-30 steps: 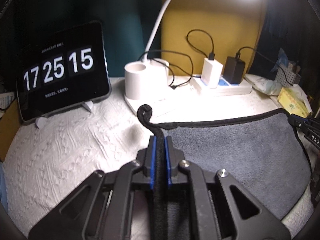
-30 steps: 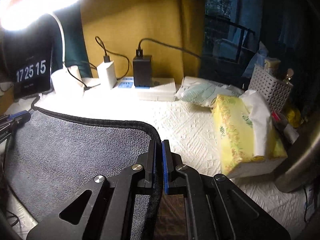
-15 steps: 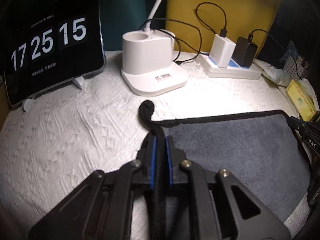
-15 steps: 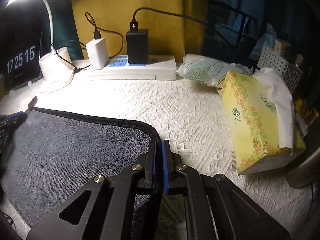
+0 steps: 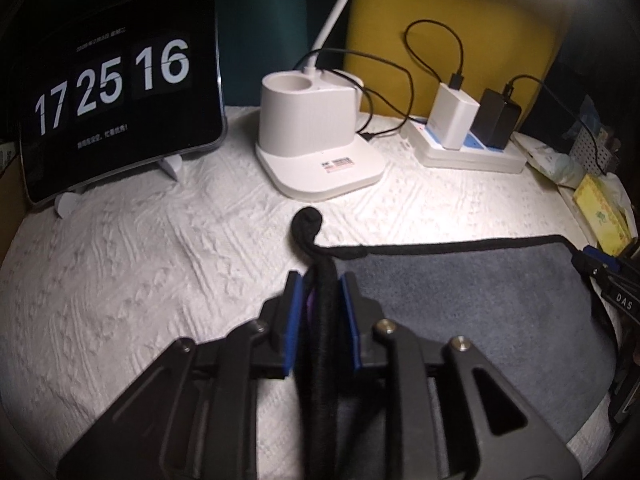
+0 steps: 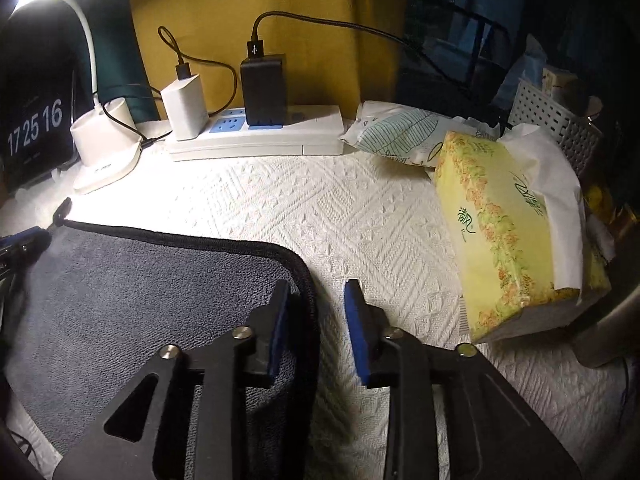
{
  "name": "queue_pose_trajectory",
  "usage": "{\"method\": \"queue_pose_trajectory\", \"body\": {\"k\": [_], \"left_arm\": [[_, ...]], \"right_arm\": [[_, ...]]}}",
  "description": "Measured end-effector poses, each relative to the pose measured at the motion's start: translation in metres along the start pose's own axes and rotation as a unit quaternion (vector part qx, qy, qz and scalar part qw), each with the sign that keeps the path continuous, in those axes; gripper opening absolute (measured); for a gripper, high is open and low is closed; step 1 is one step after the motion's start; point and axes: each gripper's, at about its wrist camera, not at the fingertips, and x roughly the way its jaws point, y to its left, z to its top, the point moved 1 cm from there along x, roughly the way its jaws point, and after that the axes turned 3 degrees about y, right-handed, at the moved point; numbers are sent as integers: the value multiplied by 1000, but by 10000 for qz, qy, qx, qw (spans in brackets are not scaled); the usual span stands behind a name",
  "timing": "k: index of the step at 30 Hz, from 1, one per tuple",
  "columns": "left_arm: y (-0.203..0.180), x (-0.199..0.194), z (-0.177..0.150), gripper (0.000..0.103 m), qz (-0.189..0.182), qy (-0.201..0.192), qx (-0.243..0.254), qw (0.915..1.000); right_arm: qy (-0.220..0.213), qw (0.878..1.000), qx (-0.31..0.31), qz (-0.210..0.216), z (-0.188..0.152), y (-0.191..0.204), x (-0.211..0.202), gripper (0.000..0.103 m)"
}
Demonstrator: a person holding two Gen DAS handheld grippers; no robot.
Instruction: Fold towel
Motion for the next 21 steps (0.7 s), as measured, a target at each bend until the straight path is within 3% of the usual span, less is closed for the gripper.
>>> {"method": "queue_pose_trajectory", "body": {"k": [6,7,8,10,21], "left_arm": [[-3,-13,-5,25,-75,-137,84,9998],[-4,-15,-6,32,-78,-149,91,9998],[-4,-17,-7,55,-100,-155,92,9998],[-5,-22,-9,85,-197,-195,76,9996],[-11,-53,-16,86,-226,-422,113,9988]], "right_arm": [[-138,9999,-35,20,-1,4,-15,37],[-166,9999,-32,28,-1,4,-18,37],[-186,9998,-29,35,-2,5,-20,37],[-220,9997,-24,45,-2,6,-26,38],[-412,9991,-20,72,-10,10,-59,38]]}}
